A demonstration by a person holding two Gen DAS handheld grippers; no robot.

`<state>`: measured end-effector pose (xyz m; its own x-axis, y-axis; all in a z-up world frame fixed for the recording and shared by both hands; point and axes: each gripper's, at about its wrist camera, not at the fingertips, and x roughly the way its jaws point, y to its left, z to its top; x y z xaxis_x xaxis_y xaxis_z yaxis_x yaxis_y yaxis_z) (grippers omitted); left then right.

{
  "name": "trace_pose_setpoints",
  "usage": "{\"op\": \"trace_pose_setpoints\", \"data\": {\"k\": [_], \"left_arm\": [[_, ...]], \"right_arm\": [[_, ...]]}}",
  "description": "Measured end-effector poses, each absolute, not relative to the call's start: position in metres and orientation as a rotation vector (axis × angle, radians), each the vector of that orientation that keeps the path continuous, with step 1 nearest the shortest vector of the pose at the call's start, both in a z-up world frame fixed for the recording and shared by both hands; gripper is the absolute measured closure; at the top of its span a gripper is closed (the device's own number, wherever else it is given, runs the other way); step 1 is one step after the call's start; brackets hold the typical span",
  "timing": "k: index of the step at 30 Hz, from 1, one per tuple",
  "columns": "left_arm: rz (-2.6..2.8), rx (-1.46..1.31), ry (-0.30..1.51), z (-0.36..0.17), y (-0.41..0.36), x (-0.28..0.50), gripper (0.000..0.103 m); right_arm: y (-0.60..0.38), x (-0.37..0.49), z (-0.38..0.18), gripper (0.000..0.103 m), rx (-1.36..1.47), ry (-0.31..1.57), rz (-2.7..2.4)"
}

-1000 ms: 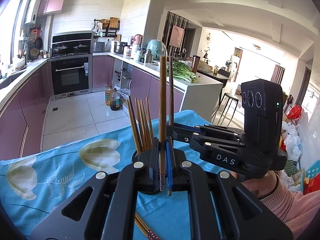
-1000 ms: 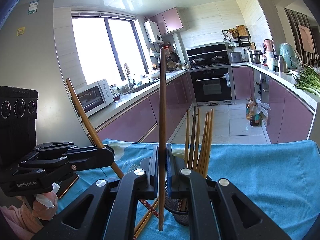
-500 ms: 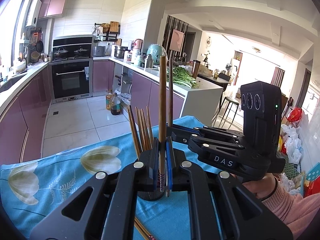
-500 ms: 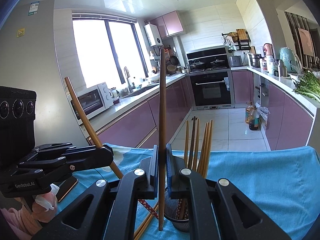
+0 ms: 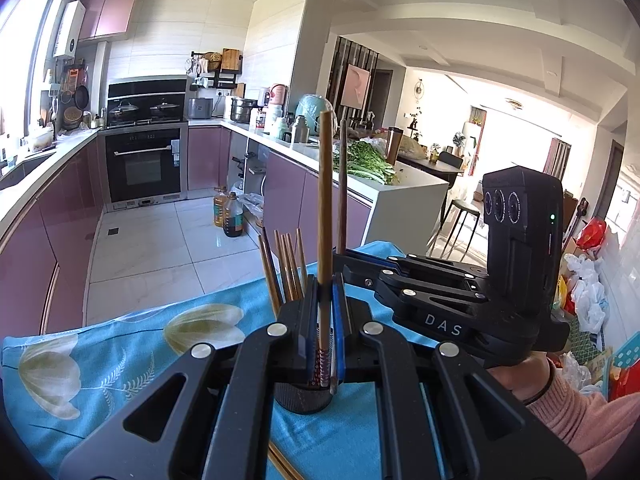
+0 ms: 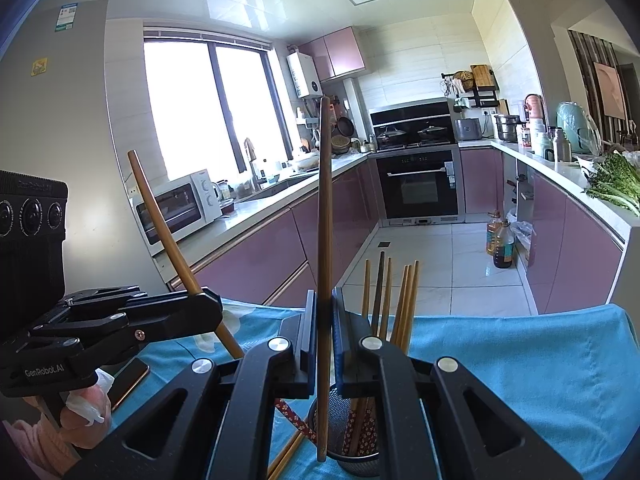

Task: Organize utensils
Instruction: 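Lower both chopsticks into the mesh cup and open both tools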

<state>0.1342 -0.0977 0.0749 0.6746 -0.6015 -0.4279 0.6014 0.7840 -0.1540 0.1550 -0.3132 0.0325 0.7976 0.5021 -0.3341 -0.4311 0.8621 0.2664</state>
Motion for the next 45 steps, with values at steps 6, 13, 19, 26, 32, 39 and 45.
{"op": "trace_pose_setpoints", "data": {"k": [6, 13, 19, 26, 32, 39, 45], "left_arm": [[-0.67, 0.006, 0.481, 0.074, -0.1, 0.134, 0.095], [-0.658, 0.011, 0.497, 0.071, -0.102, 0.135, 0.095], [-0.646, 0.041, 0.549, 0.058, -0.109, 0.14, 0.095], [-0.654, 0.088, 0.619, 0.042, -0.117, 0.141, 0.095], [-0.652, 0.112, 0.707, 0.024, -0.121, 0.149, 0.095], [-0.629, 0.097, 0.732, 0.013, -0.12, 0.157, 0.081], [-0.558, 0.086, 0.657, 0.011, -0.095, 0.139, 0.071]], "right_arm": [[-0.314, 0.16, 0.033, 0.097, 0.182, 0.407, 0.49], [-0.31, 0.168, 0.033, 0.097, 0.17, 0.398, 0.453], [-0.306, 0.178, 0.02, 0.097, 0.162, 0.421, 0.419], [-0.305, 0.188, -0.004, 0.097, 0.16, 0.509, 0.417], [-0.304, 0.19, -0.02, 0.096, 0.162, 0.585, 0.418], [-0.312, 0.186, -0.028, 0.09, 0.194, 0.6, 0.399], [-0.315, 0.153, -0.016, 0.078, 0.188, 0.54, 0.458]]}}
